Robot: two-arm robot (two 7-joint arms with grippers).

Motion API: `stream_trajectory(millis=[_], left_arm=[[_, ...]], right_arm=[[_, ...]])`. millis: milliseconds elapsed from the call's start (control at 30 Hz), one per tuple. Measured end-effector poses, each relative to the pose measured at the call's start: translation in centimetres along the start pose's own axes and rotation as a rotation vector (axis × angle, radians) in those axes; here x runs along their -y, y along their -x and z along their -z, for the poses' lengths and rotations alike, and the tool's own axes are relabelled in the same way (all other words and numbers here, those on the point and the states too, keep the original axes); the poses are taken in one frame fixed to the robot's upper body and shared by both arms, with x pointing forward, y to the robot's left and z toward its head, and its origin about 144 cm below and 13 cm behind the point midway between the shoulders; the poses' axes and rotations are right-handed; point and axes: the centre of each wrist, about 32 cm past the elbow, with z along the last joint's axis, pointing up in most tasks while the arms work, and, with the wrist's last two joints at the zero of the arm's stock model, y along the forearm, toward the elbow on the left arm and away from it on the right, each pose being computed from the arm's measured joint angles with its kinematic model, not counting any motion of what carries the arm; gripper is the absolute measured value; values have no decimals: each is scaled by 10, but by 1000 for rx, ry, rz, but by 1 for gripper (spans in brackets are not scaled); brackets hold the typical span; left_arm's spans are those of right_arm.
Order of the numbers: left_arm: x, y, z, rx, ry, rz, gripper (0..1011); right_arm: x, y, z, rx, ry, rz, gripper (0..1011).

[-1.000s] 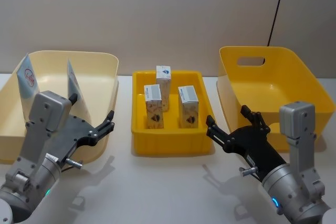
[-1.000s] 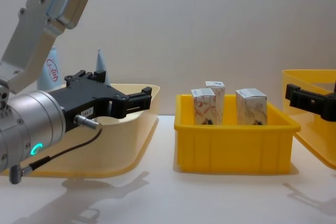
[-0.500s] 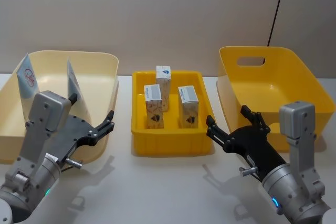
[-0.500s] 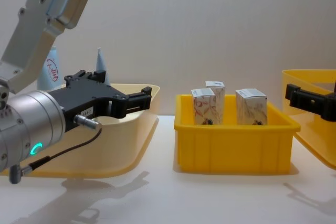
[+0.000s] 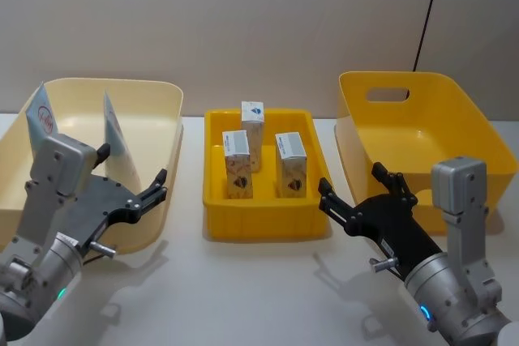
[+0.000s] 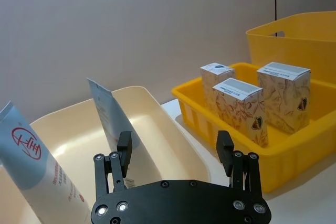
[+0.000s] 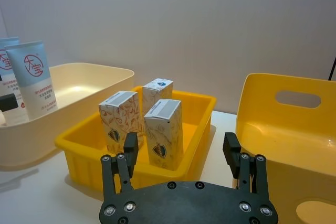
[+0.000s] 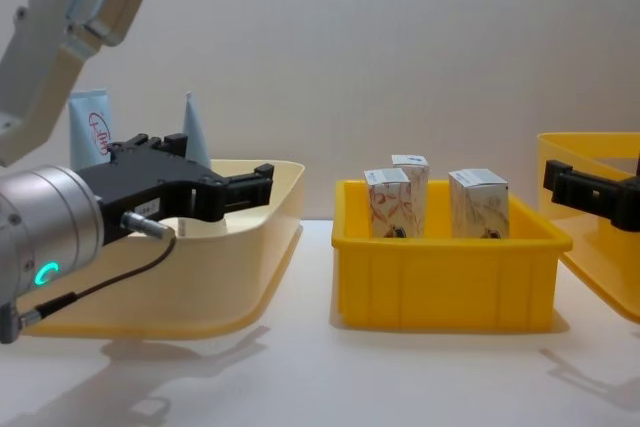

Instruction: Bimanual collaborative sorting of washing and personal care products

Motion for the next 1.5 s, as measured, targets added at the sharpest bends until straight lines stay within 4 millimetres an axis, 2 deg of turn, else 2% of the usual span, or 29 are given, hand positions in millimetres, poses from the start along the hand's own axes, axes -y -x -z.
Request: stream_trajectory(millis=[500, 933, 1500], left_arm=[[1, -12, -11, -65, -43, -39, 1003], [14, -16, -21, -138, -86, -88, 1003], [30, -16, -24, -186, -158, -126, 1003]], right_arm=[[0, 0, 0, 0, 0, 0, 1009], [0, 0, 0, 0, 0, 0, 1009], [0, 0, 0, 0, 0, 0, 1009]])
